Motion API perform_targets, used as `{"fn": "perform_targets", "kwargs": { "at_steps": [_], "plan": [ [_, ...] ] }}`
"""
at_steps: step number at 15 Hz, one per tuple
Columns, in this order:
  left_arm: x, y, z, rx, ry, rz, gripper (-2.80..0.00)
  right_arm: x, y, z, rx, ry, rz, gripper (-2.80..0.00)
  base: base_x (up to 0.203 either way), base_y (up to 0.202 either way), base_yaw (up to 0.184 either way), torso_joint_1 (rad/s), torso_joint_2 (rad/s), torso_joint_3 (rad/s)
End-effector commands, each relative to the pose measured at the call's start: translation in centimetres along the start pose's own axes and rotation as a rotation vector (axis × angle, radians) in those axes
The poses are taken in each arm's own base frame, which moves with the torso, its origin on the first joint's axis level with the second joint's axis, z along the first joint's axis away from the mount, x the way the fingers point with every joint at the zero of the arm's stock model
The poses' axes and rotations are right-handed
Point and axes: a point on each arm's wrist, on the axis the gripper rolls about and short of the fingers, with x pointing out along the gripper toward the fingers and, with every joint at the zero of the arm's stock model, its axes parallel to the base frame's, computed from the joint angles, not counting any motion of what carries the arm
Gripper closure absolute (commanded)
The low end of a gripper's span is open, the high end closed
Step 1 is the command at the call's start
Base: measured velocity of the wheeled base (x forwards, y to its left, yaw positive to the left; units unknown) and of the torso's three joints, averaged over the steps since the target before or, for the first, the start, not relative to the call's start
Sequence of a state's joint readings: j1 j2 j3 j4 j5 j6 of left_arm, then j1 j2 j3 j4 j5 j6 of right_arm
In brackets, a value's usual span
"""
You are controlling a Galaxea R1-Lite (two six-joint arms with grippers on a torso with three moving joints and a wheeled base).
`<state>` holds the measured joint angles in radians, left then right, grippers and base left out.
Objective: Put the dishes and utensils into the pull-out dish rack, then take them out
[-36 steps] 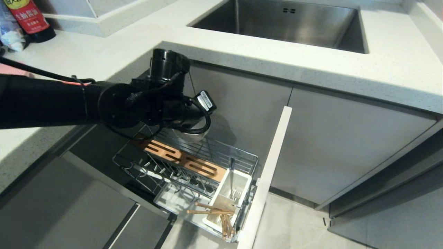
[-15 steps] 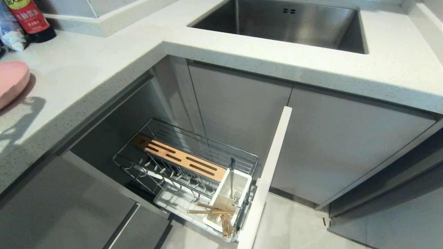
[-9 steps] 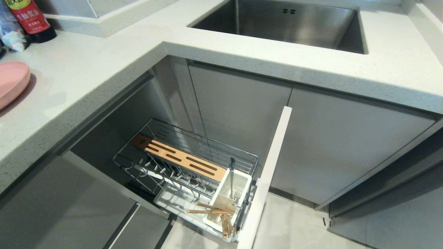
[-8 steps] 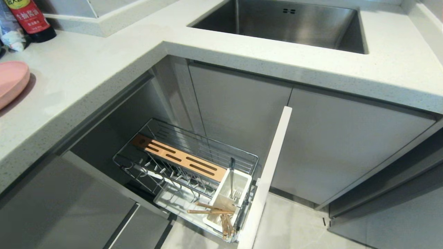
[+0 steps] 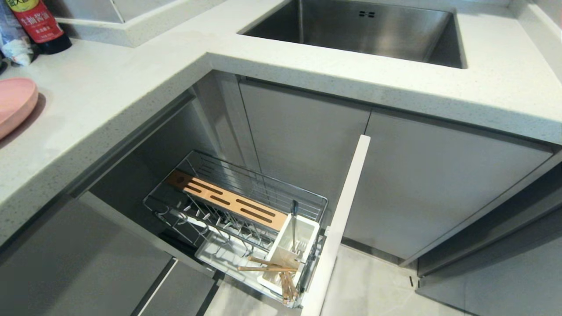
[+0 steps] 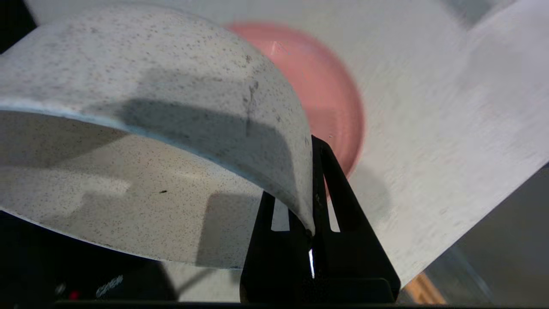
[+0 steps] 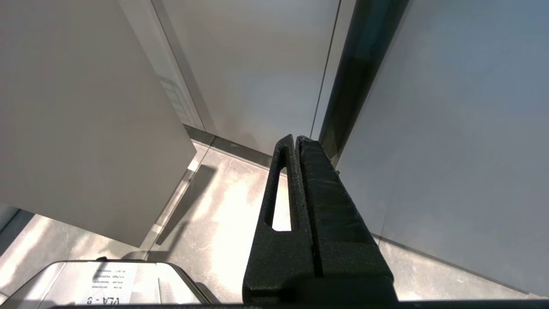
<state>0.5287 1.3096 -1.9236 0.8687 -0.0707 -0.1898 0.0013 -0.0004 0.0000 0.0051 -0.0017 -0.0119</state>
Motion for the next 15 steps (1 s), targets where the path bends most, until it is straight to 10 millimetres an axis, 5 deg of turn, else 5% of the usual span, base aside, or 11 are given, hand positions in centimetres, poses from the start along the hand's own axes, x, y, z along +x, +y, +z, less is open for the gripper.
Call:
{"fn": "perform_targets", "kwargs": {
  "at_steps": [1,15],
  "plan": [
    [2.6,0.3,-0.2,0.017,0.098,0.03,0.0,0.0,0.0,0.0,0.0,0.0,0.0,0.0,0.0,0.0,0.0,0.0,0.0,0.0],
    [5.5,-0.1,-1.4,0.112,0.243,0.002,0.0,0.0,0.0,0.0,0.0,0.001,0.0,0.0,0.0,0.0,0.0,0.0,0.0,0.0]
  ]
}}
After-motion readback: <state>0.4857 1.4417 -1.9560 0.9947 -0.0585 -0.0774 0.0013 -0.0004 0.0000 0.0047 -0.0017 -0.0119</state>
